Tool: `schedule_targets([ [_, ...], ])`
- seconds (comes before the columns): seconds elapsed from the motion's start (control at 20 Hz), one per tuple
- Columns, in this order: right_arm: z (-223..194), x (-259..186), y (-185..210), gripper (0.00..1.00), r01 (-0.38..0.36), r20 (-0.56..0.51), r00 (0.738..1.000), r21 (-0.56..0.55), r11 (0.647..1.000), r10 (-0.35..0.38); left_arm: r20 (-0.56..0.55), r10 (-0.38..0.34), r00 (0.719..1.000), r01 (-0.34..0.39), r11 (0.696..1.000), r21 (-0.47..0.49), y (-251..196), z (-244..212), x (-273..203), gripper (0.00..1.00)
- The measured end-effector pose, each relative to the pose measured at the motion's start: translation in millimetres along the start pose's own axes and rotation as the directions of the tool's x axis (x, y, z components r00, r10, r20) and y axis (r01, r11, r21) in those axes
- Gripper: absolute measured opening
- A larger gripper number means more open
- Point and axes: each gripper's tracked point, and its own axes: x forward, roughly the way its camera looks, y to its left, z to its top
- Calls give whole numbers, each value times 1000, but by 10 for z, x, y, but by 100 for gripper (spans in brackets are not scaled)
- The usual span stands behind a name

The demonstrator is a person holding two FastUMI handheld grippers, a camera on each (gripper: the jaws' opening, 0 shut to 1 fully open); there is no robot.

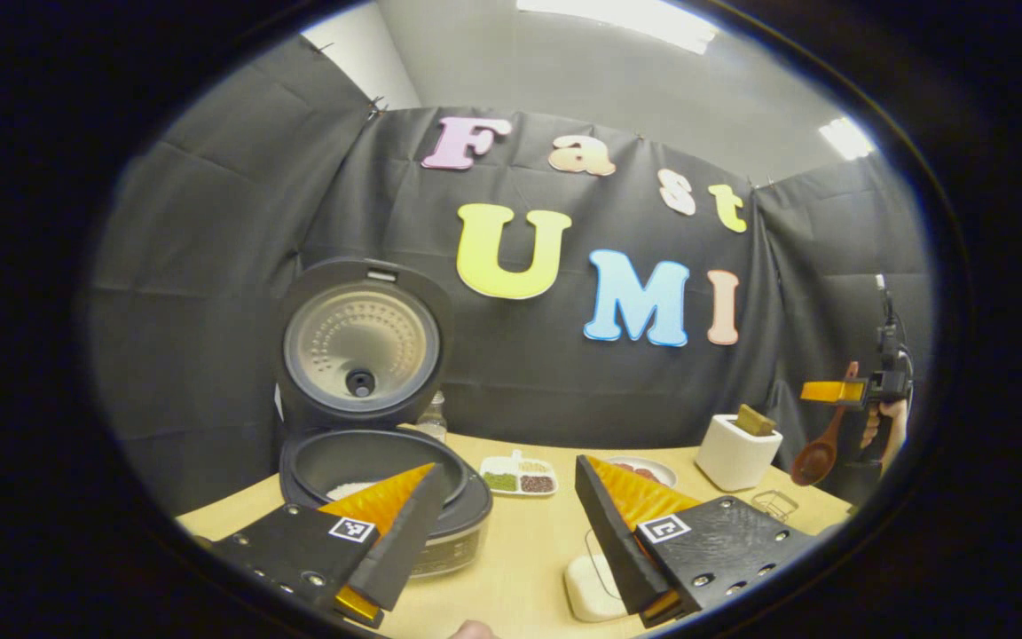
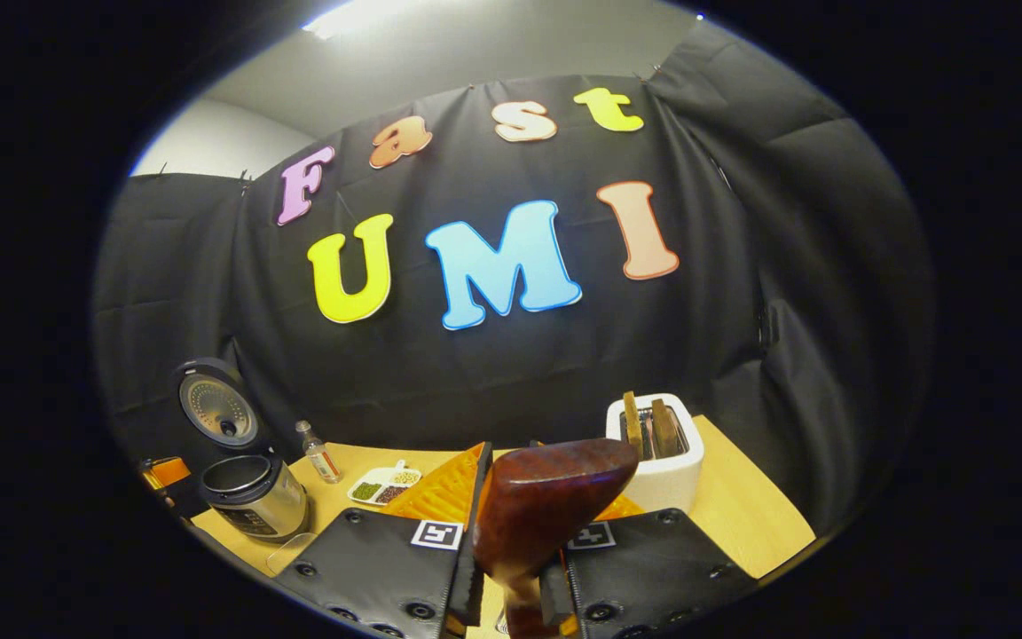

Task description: Close the left gripper, press the button to open the rice cooker; take a wooden spoon from the chopstick holder with the right hand, scoop a spoonful of rice and pour it into the rice cooker, then put the wooden spoon back into the chopstick holder.

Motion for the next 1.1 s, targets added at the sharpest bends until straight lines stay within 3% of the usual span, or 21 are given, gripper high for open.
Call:
schedule_targets([
  [0.4, -560, 167, -248, 26, 59, -78, 996, 127, 990, -49, -22, -34, 999, 34, 999, 3, -345, -52, 46, 92],
  [0.7, -843, 282, -392, 25, 128, -95, 989, 183, 975, -112, -24, -3, 1000, 3, 1000, 5, -278, -37, 40, 91],
  [1.05, -997, 290, -644, 25, 206, -93, 978, 345, 916, -186, -21, 40, 999, -41, 999, -18, -153, -4, 16, 88],
  [1.1, -1029, 292, -658, 25, 215, -99, 976, 365, 906, -192, -26, 42, 999, -43, 999, -28, -155, -15, 9, 92],
])
